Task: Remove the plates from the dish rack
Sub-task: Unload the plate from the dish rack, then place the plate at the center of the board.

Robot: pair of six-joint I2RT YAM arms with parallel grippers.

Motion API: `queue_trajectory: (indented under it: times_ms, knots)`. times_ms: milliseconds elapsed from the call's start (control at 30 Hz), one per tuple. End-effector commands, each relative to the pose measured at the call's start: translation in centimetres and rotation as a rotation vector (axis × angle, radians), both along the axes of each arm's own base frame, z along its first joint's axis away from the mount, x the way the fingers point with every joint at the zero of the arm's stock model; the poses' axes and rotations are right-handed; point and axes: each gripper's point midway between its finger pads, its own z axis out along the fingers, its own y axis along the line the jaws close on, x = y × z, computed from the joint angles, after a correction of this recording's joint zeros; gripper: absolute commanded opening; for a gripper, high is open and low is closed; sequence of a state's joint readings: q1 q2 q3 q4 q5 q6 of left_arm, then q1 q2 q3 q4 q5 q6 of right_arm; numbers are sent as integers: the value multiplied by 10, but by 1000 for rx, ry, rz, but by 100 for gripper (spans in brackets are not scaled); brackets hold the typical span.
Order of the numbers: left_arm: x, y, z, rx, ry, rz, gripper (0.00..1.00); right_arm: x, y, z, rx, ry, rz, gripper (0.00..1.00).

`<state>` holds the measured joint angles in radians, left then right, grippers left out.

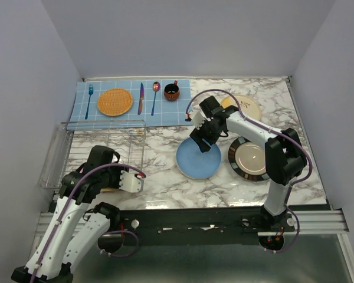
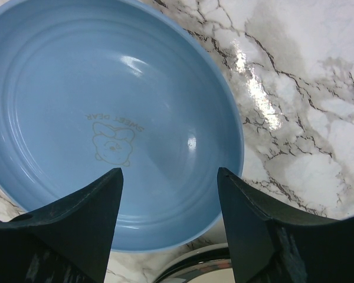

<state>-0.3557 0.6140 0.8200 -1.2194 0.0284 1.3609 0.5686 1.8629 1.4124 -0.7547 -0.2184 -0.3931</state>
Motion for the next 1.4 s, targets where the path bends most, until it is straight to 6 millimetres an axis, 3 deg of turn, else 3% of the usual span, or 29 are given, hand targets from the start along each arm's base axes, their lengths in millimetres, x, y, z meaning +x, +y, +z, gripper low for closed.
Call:
queue_trajectory:
  times_ms: [0,267,467,600,700,767,800,933,1067,1167,1300,1367]
  knots:
    - [5,-2,29,-58,-84,40,0,-2,-2,-11,-32,11,6,73]
    - [21,-8,73,-123,-226,46,0,2,-2,-7,-28,-9,-3,73]
    - [38,-15,119,-187,-313,75,0,8,0,6,-10,-49,-18,73]
    - [53,-19,161,-221,-413,82,0,13,1,16,2,-82,-28,73]
    - [64,-22,179,-233,-445,83,0,16,0,22,5,-110,-41,73]
    - [74,-26,201,-274,-469,109,0,20,-3,31,8,-151,-65,73]
    - [74,-28,226,-317,-510,116,0,25,-2,38,19,-186,-74,73]
    - [89,-58,245,-494,-405,144,0,34,-3,79,81,-303,-128,74]
    - [90,-96,240,-707,-230,165,0,31,4,140,228,-409,-155,76]
    - [92,-126,228,-810,-78,126,0,24,8,169,317,-438,-164,79]
    - [97,-149,209,-859,56,97,0,9,13,222,448,-508,-139,82]
    - [100,-156,201,-859,96,87,0,1,20,238,500,-501,-105,82]
